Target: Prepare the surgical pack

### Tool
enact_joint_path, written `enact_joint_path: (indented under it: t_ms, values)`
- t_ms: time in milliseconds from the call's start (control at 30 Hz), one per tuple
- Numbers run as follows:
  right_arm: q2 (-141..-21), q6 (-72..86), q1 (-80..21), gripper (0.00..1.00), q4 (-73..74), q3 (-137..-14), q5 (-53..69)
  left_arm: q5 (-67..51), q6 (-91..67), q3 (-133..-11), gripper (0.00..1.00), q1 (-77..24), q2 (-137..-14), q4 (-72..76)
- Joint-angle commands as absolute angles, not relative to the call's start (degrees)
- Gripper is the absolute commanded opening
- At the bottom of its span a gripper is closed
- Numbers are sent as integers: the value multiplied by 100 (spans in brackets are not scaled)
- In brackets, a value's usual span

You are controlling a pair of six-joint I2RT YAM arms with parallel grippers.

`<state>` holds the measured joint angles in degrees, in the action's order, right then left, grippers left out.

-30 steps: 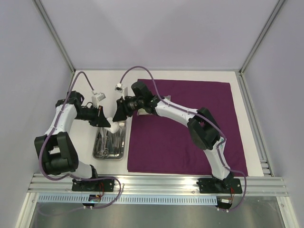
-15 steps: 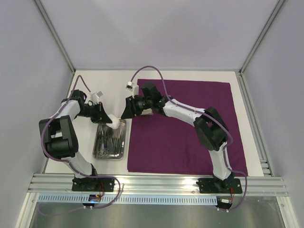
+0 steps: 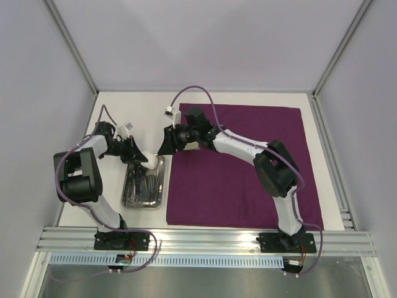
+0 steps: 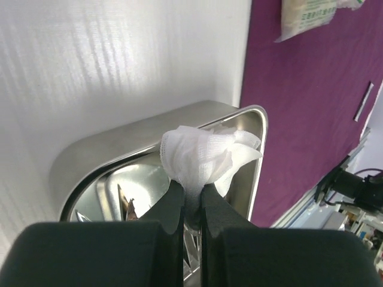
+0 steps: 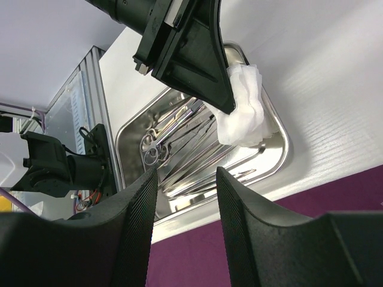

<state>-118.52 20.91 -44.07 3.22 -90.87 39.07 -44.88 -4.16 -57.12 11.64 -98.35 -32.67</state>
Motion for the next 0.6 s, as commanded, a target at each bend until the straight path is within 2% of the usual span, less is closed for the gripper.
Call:
enact_joint_path:
  t_ms: [0, 133, 300, 367, 567]
  values:
    - [-11558, 1934, -4403, 46, 246, -9088, 3946, -4053, -624, -5687, 0, 1143, -9651, -3120]
    - [-11540, 1898, -4403, 46, 281, -9088, 3955, -3456, -431, -5783, 0, 1099, -9773, -3409]
    - [-11522, 1907, -4403, 46, 272, -9070, 3964, -2848, -352, -5845, 5, 1081, -9976, -3683]
    - [-11514, 1916, -4403, 46, 264, -9070, 3964, -2751, -360, -5845, 10, 1064, -9932, -3656]
    - [-11505, 1916, -4403, 45, 264, -9062, 3981, -2619, -308, -5994, 37, 1002, -9800, -3718]
